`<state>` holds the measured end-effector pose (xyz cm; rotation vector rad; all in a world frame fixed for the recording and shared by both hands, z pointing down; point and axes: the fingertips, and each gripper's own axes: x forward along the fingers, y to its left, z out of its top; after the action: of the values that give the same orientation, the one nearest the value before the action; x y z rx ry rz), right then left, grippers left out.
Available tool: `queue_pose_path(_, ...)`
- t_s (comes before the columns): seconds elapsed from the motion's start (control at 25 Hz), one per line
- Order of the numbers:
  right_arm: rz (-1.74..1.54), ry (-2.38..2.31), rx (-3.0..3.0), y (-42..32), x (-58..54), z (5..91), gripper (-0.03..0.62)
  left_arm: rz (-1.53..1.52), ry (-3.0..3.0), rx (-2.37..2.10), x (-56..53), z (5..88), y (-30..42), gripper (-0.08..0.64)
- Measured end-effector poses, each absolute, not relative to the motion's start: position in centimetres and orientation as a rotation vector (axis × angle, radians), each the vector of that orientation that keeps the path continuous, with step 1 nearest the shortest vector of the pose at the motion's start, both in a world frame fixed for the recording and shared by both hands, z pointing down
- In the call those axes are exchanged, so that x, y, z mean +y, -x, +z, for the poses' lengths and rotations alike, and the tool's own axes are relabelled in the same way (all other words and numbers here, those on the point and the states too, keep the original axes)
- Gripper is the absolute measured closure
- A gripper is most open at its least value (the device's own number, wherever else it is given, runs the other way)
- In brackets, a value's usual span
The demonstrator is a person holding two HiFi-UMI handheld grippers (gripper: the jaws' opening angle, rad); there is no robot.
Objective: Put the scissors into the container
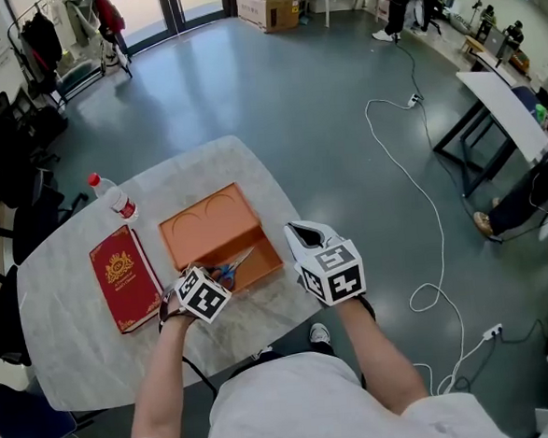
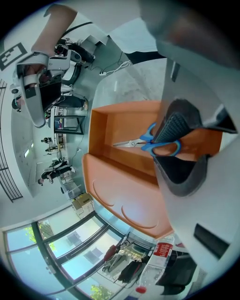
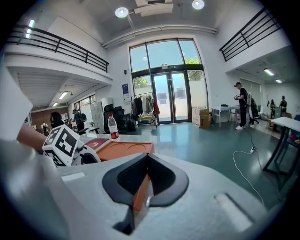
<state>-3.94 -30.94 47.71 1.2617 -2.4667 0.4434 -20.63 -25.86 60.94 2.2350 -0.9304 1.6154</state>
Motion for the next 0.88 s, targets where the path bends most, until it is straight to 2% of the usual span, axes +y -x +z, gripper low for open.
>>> queue_pose_path(0.56,0.379,-1.066,-2.548,6.5,-31.1,46.4,0.588,1.338,-2.157,-1.286,-25.5,56.1,23.0,0.477)
queue_pose_path(0.88,0.327,-0.974,-2.594,7.6,-31.3,45.1,0.588,1.054,-2.104,-1.511,-25.1,52.4,24.3,0.480)
